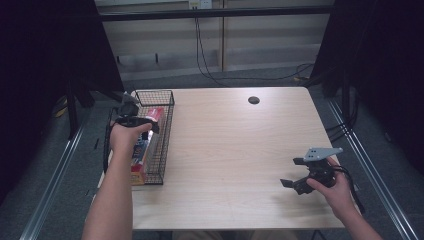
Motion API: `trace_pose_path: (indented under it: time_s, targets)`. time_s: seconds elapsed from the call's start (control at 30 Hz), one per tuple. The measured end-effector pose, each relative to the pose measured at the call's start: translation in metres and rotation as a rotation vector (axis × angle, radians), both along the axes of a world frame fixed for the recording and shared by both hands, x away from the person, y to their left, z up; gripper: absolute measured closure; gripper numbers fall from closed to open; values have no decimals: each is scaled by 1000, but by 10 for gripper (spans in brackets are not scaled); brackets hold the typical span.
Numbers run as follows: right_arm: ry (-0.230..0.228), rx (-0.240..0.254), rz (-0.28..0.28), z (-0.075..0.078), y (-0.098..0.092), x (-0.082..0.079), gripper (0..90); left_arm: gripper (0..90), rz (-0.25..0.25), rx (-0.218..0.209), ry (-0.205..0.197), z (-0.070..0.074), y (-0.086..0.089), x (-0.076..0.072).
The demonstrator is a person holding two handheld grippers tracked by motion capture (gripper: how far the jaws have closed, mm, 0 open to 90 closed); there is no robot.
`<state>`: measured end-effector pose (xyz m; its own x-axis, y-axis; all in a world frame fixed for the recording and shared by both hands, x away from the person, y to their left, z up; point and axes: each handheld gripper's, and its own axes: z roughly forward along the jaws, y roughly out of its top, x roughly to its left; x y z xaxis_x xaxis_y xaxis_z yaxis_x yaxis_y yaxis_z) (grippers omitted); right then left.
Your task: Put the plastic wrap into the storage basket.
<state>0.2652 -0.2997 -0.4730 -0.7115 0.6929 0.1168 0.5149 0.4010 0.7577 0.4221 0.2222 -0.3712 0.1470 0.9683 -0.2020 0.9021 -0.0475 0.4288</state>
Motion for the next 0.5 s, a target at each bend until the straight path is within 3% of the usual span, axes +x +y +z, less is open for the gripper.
trace_pose_path:
  time_s: [0.5]
  targets:
    - [-3, -12, 9, -1, 2, -7, 19, 147, -110, -22, -59, 20, -30, -7]
